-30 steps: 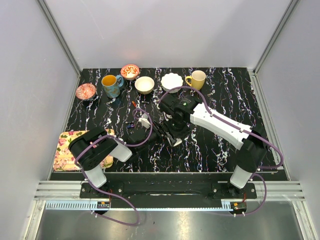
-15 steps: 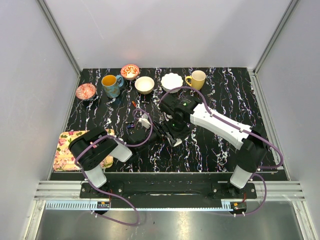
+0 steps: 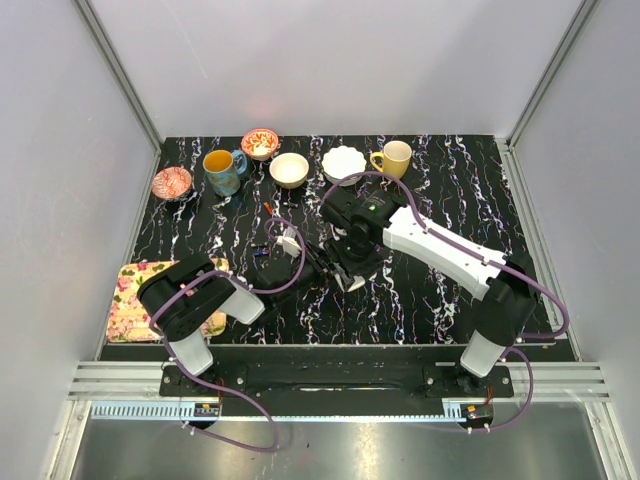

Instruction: Load the batteries into the remote control

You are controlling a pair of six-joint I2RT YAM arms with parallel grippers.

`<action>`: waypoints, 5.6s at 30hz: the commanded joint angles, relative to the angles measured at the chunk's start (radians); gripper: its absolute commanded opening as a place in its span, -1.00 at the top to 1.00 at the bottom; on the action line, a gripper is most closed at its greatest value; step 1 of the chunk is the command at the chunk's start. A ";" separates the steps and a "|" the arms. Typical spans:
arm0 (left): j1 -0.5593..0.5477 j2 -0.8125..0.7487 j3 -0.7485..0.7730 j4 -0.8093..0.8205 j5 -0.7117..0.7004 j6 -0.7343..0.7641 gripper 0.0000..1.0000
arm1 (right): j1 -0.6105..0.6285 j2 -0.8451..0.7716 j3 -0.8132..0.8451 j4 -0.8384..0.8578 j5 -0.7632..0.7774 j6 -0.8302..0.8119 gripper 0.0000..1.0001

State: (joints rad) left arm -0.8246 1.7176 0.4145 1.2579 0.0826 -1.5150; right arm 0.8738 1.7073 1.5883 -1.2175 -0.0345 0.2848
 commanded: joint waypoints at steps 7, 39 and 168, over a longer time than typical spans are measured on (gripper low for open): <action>-0.010 -0.029 0.007 0.406 -0.006 -0.008 1.00 | -0.019 -0.034 -0.008 0.019 0.047 0.001 1.00; -0.048 -0.055 0.092 0.406 0.092 -0.013 1.00 | -0.052 -0.002 0.024 0.053 0.038 -0.003 1.00; 0.024 0.008 0.129 0.408 0.103 -0.079 1.00 | -0.183 -0.405 -0.127 0.230 -0.028 0.211 -0.99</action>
State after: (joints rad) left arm -0.8379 1.7695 0.5171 1.2510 0.1162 -1.5974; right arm 0.7467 1.4528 1.6295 -1.1362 -0.0689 0.4007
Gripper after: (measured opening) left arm 0.256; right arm 0.993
